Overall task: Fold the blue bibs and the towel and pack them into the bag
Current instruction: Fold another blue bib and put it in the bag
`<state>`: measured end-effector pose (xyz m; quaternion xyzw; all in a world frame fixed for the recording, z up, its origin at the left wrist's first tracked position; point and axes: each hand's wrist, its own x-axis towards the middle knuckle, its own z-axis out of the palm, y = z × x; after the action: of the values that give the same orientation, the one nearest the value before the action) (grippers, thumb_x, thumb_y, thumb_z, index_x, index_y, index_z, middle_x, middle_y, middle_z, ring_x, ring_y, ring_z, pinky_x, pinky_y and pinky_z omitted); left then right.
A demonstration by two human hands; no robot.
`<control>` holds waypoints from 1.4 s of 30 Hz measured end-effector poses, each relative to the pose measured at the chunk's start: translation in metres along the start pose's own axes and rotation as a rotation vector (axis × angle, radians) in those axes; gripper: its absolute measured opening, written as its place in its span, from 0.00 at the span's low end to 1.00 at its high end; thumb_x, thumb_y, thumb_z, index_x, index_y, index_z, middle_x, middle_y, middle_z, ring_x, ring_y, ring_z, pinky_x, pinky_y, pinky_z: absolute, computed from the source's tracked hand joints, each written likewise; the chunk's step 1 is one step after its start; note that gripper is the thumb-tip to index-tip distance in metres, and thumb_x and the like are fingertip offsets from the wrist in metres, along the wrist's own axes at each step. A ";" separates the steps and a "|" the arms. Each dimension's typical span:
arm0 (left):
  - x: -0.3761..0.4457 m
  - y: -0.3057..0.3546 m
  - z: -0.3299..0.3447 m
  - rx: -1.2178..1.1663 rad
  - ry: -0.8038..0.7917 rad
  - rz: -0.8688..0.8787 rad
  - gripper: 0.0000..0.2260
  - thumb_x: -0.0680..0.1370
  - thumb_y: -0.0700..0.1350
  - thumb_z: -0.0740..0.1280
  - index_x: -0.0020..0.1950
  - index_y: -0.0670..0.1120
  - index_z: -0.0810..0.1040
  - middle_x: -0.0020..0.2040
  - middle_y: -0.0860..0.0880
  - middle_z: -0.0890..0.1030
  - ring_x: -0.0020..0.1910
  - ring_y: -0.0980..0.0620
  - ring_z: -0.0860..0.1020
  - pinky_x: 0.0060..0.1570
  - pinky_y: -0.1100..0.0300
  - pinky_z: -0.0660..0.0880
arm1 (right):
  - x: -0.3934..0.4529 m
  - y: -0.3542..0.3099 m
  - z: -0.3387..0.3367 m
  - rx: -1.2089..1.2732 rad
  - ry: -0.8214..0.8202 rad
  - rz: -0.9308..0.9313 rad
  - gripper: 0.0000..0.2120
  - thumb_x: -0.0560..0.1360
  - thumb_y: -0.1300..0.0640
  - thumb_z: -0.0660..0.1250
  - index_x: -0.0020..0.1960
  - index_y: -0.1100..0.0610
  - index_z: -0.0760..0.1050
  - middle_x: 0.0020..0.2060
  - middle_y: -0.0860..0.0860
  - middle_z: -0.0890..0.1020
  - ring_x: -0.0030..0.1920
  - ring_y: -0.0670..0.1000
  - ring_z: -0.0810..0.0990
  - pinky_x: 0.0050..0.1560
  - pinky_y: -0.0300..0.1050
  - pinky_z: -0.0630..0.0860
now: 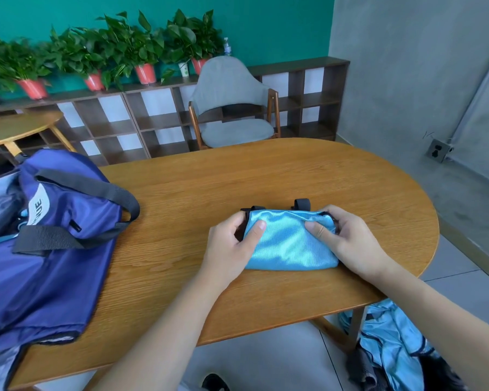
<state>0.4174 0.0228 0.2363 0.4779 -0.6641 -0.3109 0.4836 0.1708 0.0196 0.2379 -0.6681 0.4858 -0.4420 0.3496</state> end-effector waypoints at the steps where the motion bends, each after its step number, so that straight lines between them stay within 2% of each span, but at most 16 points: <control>1: 0.002 -0.001 0.001 0.004 0.017 -0.015 0.13 0.81 0.51 0.69 0.43 0.43 0.78 0.36 0.50 0.79 0.35 0.54 0.75 0.37 0.53 0.70 | 0.000 0.000 0.000 0.001 0.013 0.009 0.06 0.77 0.47 0.71 0.49 0.50 0.79 0.42 0.50 0.86 0.44 0.53 0.85 0.48 0.63 0.80; 3: 0.005 -0.001 0.001 -0.020 0.035 -0.066 0.09 0.81 0.50 0.70 0.45 0.46 0.81 0.39 0.51 0.83 0.39 0.50 0.80 0.40 0.49 0.75 | 0.000 0.000 0.000 -0.006 0.039 0.024 0.07 0.77 0.47 0.72 0.48 0.49 0.79 0.41 0.51 0.86 0.44 0.55 0.85 0.47 0.63 0.80; 6: 0.007 -0.001 0.003 -0.017 0.057 -0.154 0.02 0.79 0.47 0.72 0.50 0.50 0.82 0.43 0.54 0.86 0.45 0.53 0.84 0.47 0.53 0.79 | 0.003 0.001 0.000 -0.066 0.055 0.058 0.08 0.77 0.46 0.71 0.48 0.50 0.78 0.39 0.49 0.86 0.41 0.50 0.86 0.44 0.56 0.82; 10: 0.011 -0.006 0.003 0.052 0.105 -0.201 0.04 0.79 0.49 0.72 0.52 0.51 0.81 0.41 0.53 0.85 0.41 0.53 0.82 0.42 0.56 0.77 | 0.010 0.006 0.002 -0.176 0.082 0.116 0.11 0.78 0.41 0.68 0.51 0.48 0.79 0.35 0.49 0.86 0.36 0.49 0.85 0.35 0.48 0.78; 14: 0.013 -0.010 0.003 0.109 0.120 -0.189 0.05 0.78 0.51 0.72 0.52 0.52 0.81 0.40 0.53 0.83 0.35 0.59 0.77 0.36 0.67 0.70 | 0.018 0.012 0.004 -0.262 0.112 0.176 0.15 0.78 0.37 0.65 0.53 0.48 0.77 0.35 0.54 0.84 0.36 0.55 0.83 0.35 0.54 0.77; 16: 0.012 -0.010 0.002 0.180 0.134 -0.144 0.11 0.76 0.50 0.75 0.57 0.55 0.80 0.47 0.57 0.80 0.41 0.60 0.78 0.42 0.70 0.71 | 0.017 0.013 0.005 -0.274 0.120 0.177 0.15 0.77 0.37 0.66 0.54 0.48 0.75 0.36 0.51 0.84 0.36 0.51 0.83 0.34 0.51 0.77; 18: 0.011 -0.012 0.000 0.253 0.118 -0.036 0.16 0.75 0.46 0.75 0.60 0.58 0.79 0.56 0.61 0.75 0.54 0.63 0.74 0.53 0.70 0.69 | 0.015 0.011 0.006 -0.300 0.138 0.183 0.16 0.77 0.38 0.68 0.56 0.47 0.74 0.40 0.47 0.83 0.39 0.47 0.82 0.36 0.46 0.78; 20: 0.012 -0.014 -0.003 0.321 0.062 0.104 0.15 0.77 0.41 0.74 0.57 0.59 0.82 0.63 0.62 0.73 0.66 0.63 0.68 0.66 0.65 0.63 | 0.014 0.009 0.008 -0.321 0.178 0.197 0.18 0.75 0.37 0.69 0.56 0.48 0.75 0.44 0.45 0.82 0.42 0.46 0.82 0.40 0.47 0.80; 23: 0.015 -0.022 -0.004 0.389 -0.030 0.178 0.14 0.80 0.39 0.70 0.49 0.59 0.86 0.66 0.63 0.77 0.73 0.61 0.65 0.71 0.56 0.57 | 0.013 0.008 0.008 -0.281 0.255 0.213 0.19 0.74 0.37 0.71 0.55 0.50 0.77 0.45 0.45 0.81 0.44 0.45 0.80 0.41 0.43 0.77; 29: 0.013 -0.022 0.003 0.530 0.013 0.070 0.10 0.80 0.47 0.68 0.50 0.62 0.85 0.52 0.63 0.79 0.58 0.62 0.70 0.60 0.55 0.57 | 0.010 0.010 0.008 -0.229 0.380 0.186 0.18 0.75 0.42 0.73 0.56 0.53 0.76 0.45 0.48 0.81 0.44 0.42 0.79 0.40 0.31 0.71; 31: 0.012 -0.021 0.004 0.570 0.053 0.064 0.08 0.79 0.51 0.67 0.49 0.61 0.86 0.48 0.61 0.78 0.51 0.62 0.73 0.59 0.55 0.59 | 0.012 0.014 0.010 -0.278 0.371 0.183 0.19 0.74 0.41 0.73 0.54 0.53 0.76 0.45 0.49 0.81 0.45 0.45 0.79 0.45 0.36 0.74; 33: 0.010 -0.019 0.004 0.553 0.068 0.124 0.13 0.80 0.56 0.64 0.44 0.56 0.86 0.40 0.58 0.79 0.41 0.60 0.75 0.57 0.55 0.64 | 0.013 0.017 0.012 -0.375 0.299 0.187 0.21 0.72 0.35 0.71 0.53 0.51 0.77 0.46 0.47 0.79 0.49 0.48 0.78 0.52 0.44 0.75; 36: 0.003 -0.015 0.006 0.516 0.043 0.276 0.21 0.81 0.54 0.64 0.29 0.51 0.73 0.26 0.55 0.70 0.29 0.54 0.70 0.47 0.57 0.68 | 0.014 0.015 0.015 -0.553 0.173 0.214 0.26 0.69 0.26 0.65 0.51 0.46 0.78 0.51 0.46 0.78 0.56 0.52 0.73 0.60 0.50 0.71; 38: 0.001 -0.014 0.009 0.500 0.073 0.353 0.23 0.81 0.52 0.65 0.27 0.51 0.68 0.24 0.55 0.66 0.26 0.52 0.67 0.43 0.58 0.67 | 0.014 0.010 0.016 -0.620 0.115 0.242 0.24 0.68 0.24 0.64 0.50 0.42 0.77 0.55 0.45 0.76 0.60 0.52 0.71 0.62 0.50 0.66; 40: 0.002 -0.013 0.011 0.464 0.143 0.380 0.21 0.81 0.49 0.67 0.28 0.47 0.73 0.25 0.55 0.68 0.26 0.53 0.68 0.43 0.56 0.69 | 0.014 0.005 0.017 -0.645 0.072 0.262 0.23 0.68 0.24 0.64 0.50 0.40 0.75 0.59 0.44 0.74 0.63 0.52 0.68 0.63 0.51 0.62; 42: 0.005 -0.013 0.010 0.428 0.227 0.369 0.13 0.78 0.48 0.70 0.34 0.49 0.81 0.30 0.57 0.73 0.34 0.59 0.72 0.47 0.58 0.67 | 0.016 0.002 0.018 -0.661 0.047 0.282 0.23 0.67 0.24 0.64 0.50 0.40 0.75 0.61 0.43 0.72 0.64 0.52 0.67 0.65 0.52 0.60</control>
<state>0.4117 0.0128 0.2230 0.4717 -0.7318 -0.0152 0.4917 0.1890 0.0048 0.2336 -0.6613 0.6977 -0.2237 0.1608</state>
